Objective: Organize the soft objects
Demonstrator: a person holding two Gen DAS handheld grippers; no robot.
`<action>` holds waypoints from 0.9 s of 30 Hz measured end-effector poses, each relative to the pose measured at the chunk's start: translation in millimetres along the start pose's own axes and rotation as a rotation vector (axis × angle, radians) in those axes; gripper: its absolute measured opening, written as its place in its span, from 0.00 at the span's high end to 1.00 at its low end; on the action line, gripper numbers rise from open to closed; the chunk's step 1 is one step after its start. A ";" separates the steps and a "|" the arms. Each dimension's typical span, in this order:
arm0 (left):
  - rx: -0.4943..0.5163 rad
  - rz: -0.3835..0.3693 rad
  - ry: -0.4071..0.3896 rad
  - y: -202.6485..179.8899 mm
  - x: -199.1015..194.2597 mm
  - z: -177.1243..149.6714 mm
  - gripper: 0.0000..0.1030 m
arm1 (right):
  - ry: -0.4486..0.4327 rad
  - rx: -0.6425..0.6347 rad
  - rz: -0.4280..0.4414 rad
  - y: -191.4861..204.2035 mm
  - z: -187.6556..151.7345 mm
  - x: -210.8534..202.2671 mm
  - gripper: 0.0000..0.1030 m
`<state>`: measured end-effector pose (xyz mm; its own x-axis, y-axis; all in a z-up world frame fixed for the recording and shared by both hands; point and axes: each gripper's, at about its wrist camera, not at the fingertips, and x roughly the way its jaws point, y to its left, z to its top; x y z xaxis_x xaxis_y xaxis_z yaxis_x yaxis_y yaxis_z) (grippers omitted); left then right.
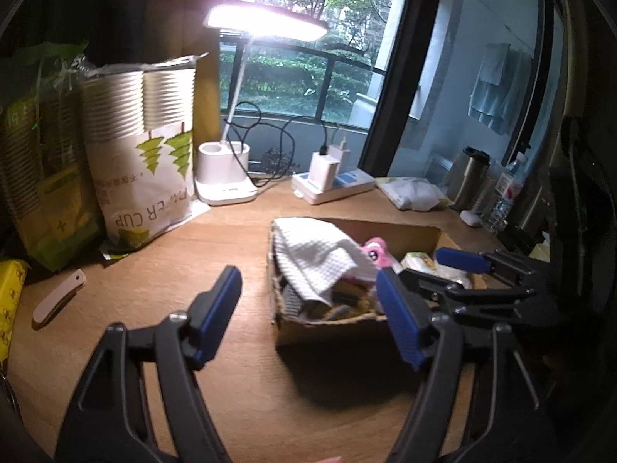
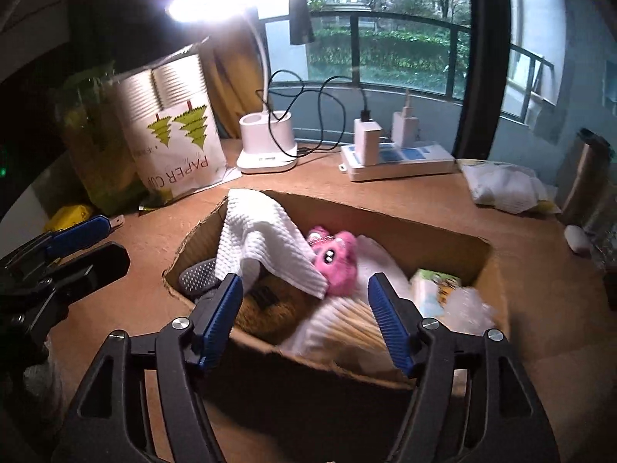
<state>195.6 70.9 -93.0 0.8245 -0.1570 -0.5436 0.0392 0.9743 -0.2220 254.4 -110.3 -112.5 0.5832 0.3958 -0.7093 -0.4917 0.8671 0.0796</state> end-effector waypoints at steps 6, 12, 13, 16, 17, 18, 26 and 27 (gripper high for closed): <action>0.025 -0.009 0.002 -27.3 -3.8 -2.9 0.28 | -0.035 0.023 -0.007 -18.5 -14.1 -24.0 0.30; 0.041 -0.009 0.027 -52.3 -0.7 -8.5 0.28 | -0.060 0.055 -0.005 -40.7 -26.2 -39.6 0.30; 0.039 -0.005 0.029 -55.9 -0.4 -9.3 0.28 | -0.064 0.059 -0.004 -44.4 -28.1 -41.5 0.30; 0.031 -0.001 0.032 -61.8 0.1 -10.4 0.28 | -0.073 0.070 -0.003 -54.2 -33.9 -46.3 0.30; 0.031 0.000 0.030 -64.1 -0.6 -10.9 0.28 | -0.076 0.071 -0.003 -55.8 -35.3 -47.5 0.30; 0.032 0.002 0.026 -66.8 -1.8 -11.2 0.28 | -0.080 0.073 -0.004 -57.9 -37.2 -49.1 0.30; 0.066 -0.001 0.000 -85.5 -12.5 -10.2 0.28 | -0.111 0.086 -0.018 -70.8 -47.7 -64.6 0.30; 0.071 -0.002 -0.005 -87.8 -14.9 -9.7 0.28 | -0.115 0.084 -0.021 -71.1 -48.6 -67.3 0.30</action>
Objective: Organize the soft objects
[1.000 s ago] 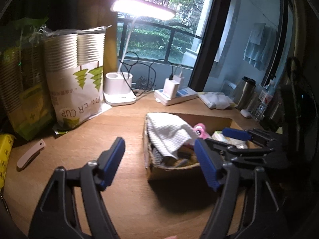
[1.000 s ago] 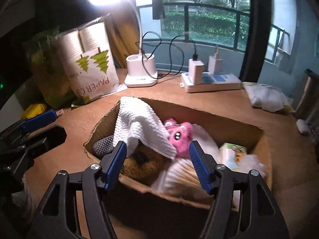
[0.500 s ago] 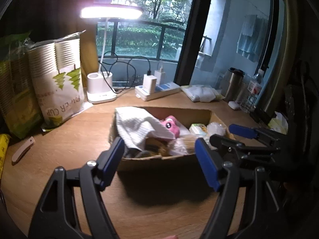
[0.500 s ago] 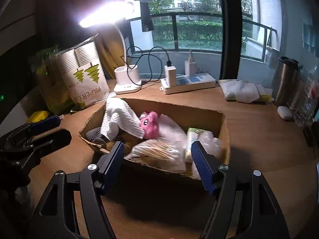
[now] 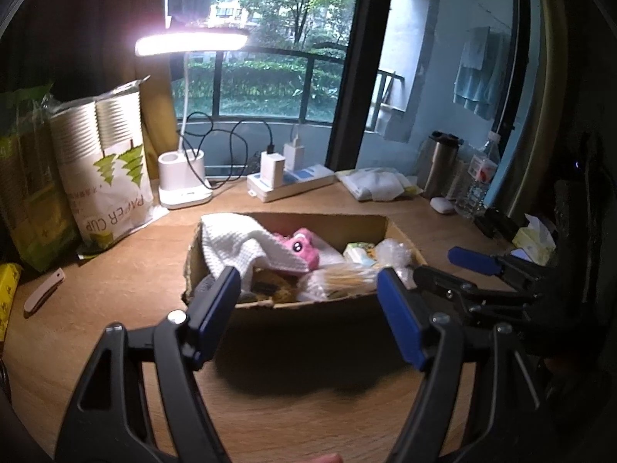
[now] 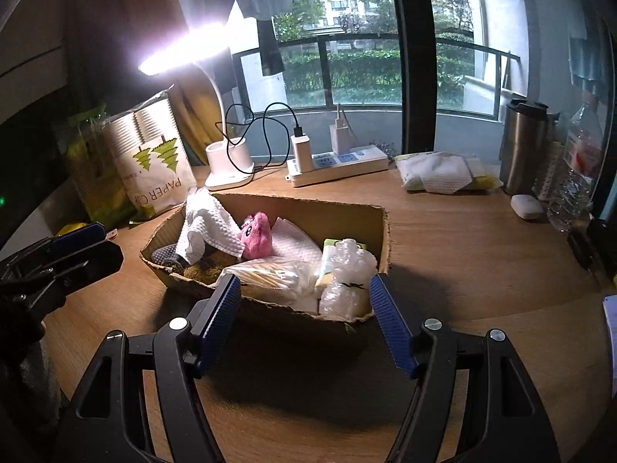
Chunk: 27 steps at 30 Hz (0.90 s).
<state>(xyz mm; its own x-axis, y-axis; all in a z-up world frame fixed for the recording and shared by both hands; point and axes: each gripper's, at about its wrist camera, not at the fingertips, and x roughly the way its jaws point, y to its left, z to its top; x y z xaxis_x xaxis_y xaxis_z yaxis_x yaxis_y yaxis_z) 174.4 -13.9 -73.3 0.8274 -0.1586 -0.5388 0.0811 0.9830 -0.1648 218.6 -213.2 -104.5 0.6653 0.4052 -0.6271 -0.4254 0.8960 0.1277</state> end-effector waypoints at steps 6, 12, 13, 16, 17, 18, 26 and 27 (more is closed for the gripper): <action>0.004 -0.005 -0.039 -7.3 -17.4 1.5 0.10 | -0.044 0.002 -0.017 0.4 -3.1 -22.4 0.30; 0.005 -0.003 -0.094 -12.0 -41.2 1.0 0.10 | -0.083 -0.014 -0.036 6.5 -6.2 -46.0 0.29; 0.006 -0.002 -0.106 -12.5 -46.6 1.1 0.10 | -0.092 -0.019 -0.040 8.3 -6.5 -50.9 0.29; 0.013 -0.002 -0.135 -14.1 -60.9 1.3 0.09 | -0.121 -0.029 -0.050 13.6 -6.4 -65.6 0.29; 0.016 -0.002 -0.144 -14.5 -64.5 1.1 0.09 | -0.132 -0.032 -0.055 15.7 -6.1 -71.2 0.29; 0.020 -0.002 -0.154 -14.9 -68.9 0.9 0.08 | -0.141 -0.035 -0.058 17.7 -6.1 -75.4 0.29; 0.043 0.021 -0.231 -12.8 -105.4 3.0 0.04 | -0.202 -0.076 -0.084 40.7 -4.5 -108.6 0.18; 0.047 0.023 -0.243 -12.0 -111.5 3.6 0.04 | -0.212 -0.080 -0.089 44.4 -3.6 -113.5 0.18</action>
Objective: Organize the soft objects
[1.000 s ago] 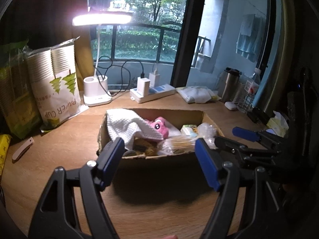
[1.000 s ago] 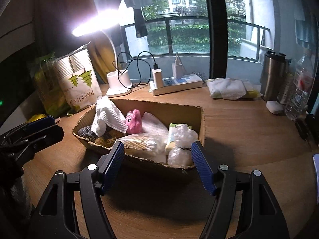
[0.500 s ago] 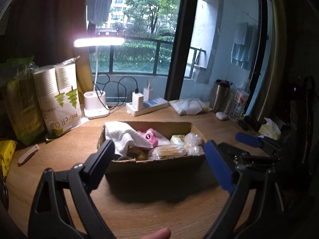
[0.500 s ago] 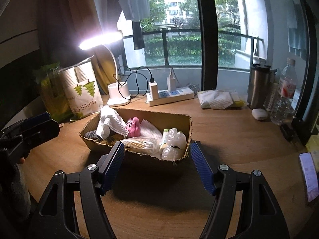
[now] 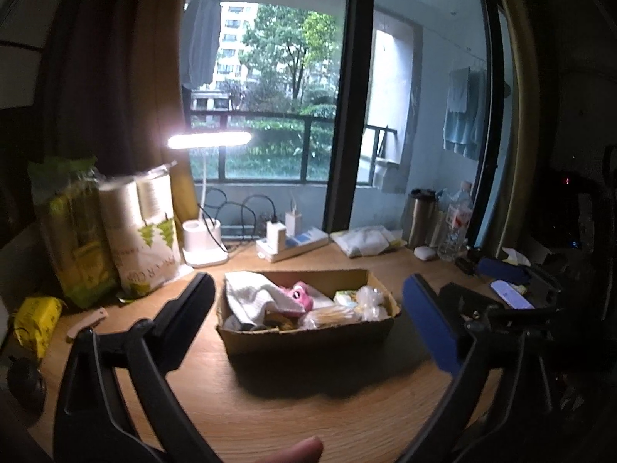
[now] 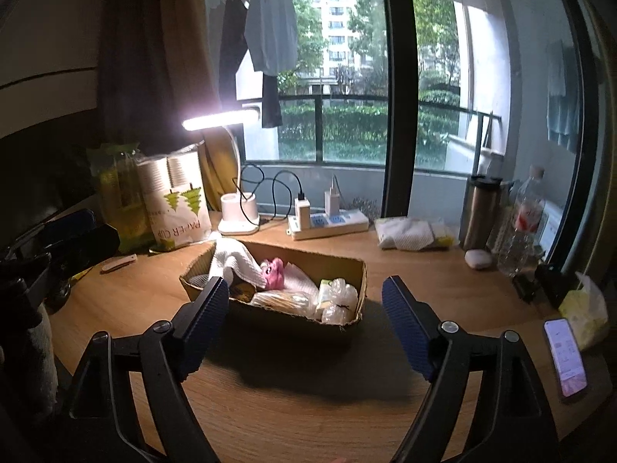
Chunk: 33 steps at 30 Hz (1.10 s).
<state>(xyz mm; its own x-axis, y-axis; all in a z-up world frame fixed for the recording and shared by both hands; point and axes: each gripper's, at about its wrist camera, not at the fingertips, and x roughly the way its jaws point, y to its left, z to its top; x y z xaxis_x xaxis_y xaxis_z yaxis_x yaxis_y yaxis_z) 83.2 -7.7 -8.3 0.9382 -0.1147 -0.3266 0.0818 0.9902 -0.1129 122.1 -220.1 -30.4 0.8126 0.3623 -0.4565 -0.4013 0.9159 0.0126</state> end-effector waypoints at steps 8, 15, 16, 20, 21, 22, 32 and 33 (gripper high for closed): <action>0.046 0.069 -0.099 4.2 -37.0 16.1 0.04 | -0.067 -0.020 -0.040 15.1 16.0 -35.6 0.18; 0.045 0.102 -0.146 7.3 -54.7 29.4 0.04 | -0.091 -0.029 -0.071 21.4 27.2 -53.5 0.17; 0.050 0.108 -0.149 6.7 -56.7 29.5 0.04 | -0.092 -0.027 -0.078 21.2 28.9 -55.5 0.17; 0.063 0.130 -0.148 5.7 -59.4 29.2 0.04 | -0.099 -0.026 -0.097 21.1 31.5 -62.4 0.16; 0.060 0.130 -0.148 6.1 -60.7 29.6 0.04 | -0.102 -0.026 -0.101 21.0 32.3 -64.5 0.16; 0.059 0.129 -0.148 6.2 -61.2 29.7 0.04 | -0.105 -0.027 -0.103 21.0 32.7 -65.6 0.16; 0.058 0.118 -0.167 4.8 -66.1 33.6 0.04 | -0.127 -0.025 -0.109 21.9 35.5 -70.9 0.16; 0.058 0.117 -0.167 4.9 -66.8 33.7 0.04 | -0.127 -0.025 -0.109 21.8 35.6 -71.3 0.16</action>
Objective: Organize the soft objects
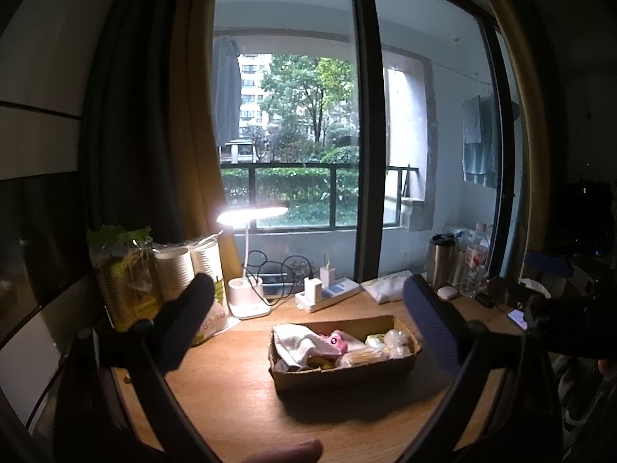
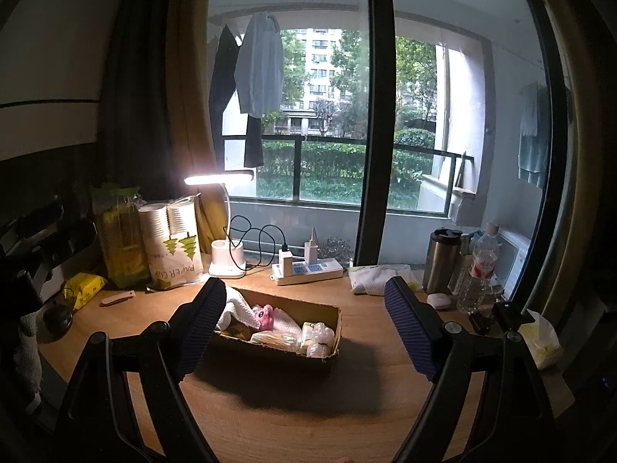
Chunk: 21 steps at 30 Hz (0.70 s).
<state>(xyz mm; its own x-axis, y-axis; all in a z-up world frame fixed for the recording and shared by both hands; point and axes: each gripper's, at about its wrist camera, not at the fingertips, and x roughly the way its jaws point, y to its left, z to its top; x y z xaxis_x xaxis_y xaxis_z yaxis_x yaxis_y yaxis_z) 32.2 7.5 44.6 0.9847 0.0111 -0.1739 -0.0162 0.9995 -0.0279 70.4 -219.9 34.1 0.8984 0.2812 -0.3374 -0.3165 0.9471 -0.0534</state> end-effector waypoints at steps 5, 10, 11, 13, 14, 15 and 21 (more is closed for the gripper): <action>-0.005 -0.002 0.003 -0.5 -1.8 0.5 0.04 | -0.003 0.003 -0.003 -0.4 0.5 -1.1 0.16; -0.012 -0.001 0.012 0.5 -1.7 -0.1 0.04 | -0.002 0.006 -0.003 0.0 0.4 -0.8 0.16; -0.013 -0.001 0.013 0.6 -1.8 0.0 0.04 | -0.001 0.007 -0.003 -0.2 0.2 -0.7 0.16; -0.014 -0.001 0.016 0.9 -1.4 0.0 0.04 | 0.002 0.008 -0.003 0.2 -0.1 -0.4 0.16; -0.015 -0.001 0.017 1.0 -1.0 0.0 0.04 | 0.002 0.008 -0.003 0.2 -0.2 -0.3 0.16; -0.015 -0.001 0.018 0.6 -0.5 0.2 0.04 | 0.003 0.009 -0.003 0.2 -0.3 -0.1 0.16; -0.015 -0.004 0.027 0.4 0.8 -1.2 0.04 | 0.010 0.015 -0.005 -0.6 -1.5 1.2 0.16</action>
<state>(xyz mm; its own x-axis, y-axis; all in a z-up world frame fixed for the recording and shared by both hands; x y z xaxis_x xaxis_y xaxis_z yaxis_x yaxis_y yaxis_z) 32.8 7.8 43.3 0.9797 0.0062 -0.2005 -0.0152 0.9989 -0.0436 71.2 -220.3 32.3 0.8967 0.2752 -0.3467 -0.3077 0.9506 -0.0414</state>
